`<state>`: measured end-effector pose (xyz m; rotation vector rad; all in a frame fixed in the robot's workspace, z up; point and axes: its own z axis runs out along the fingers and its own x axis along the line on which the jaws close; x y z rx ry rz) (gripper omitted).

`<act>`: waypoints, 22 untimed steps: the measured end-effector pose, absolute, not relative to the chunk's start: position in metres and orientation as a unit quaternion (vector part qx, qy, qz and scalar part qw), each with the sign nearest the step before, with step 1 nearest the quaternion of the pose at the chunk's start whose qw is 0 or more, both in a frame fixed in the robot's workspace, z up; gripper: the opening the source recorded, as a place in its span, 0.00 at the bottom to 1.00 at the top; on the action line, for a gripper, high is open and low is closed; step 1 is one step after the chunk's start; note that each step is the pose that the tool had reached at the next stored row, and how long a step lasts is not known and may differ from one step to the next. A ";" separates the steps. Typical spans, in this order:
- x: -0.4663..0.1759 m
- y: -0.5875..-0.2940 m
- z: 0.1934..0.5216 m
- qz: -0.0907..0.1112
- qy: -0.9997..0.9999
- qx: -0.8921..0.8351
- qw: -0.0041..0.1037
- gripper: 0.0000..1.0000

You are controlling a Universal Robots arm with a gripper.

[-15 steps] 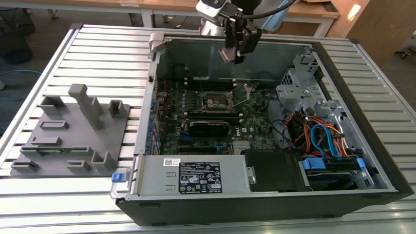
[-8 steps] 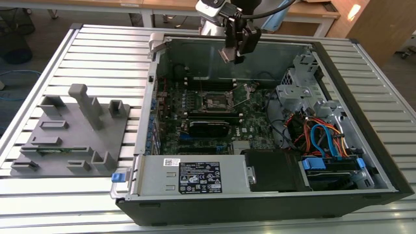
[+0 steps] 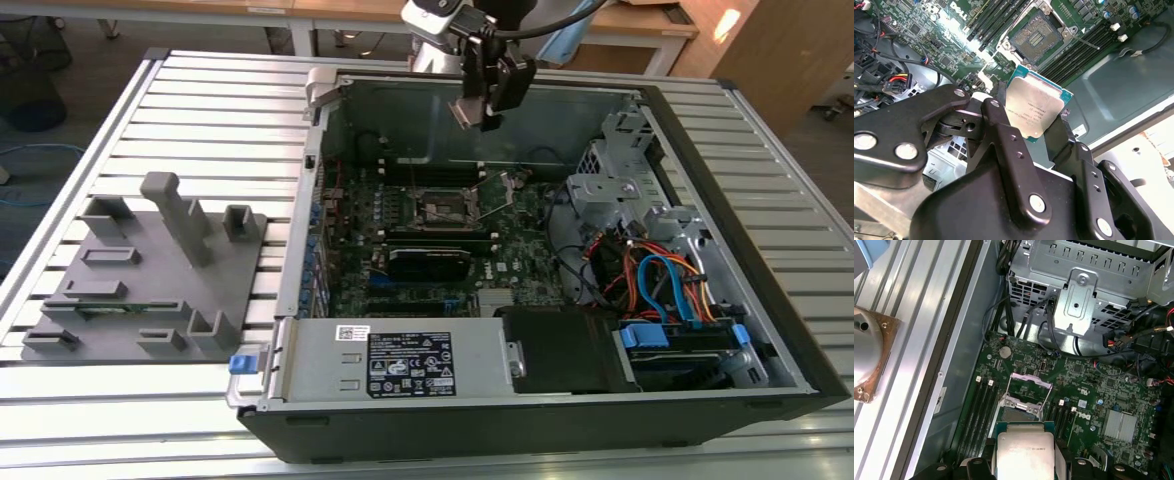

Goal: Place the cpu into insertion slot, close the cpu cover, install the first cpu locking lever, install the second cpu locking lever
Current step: 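Place the cpu into insertion slot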

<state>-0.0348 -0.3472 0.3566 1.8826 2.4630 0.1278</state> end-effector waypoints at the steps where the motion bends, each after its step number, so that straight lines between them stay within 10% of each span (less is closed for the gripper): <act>1: -0.035 -0.347 0.357 0.041 0.793 0.607 0.019 0.54; 22: -0.035 -0.347 0.357 0.041 0.783 0.621 0.020 0.54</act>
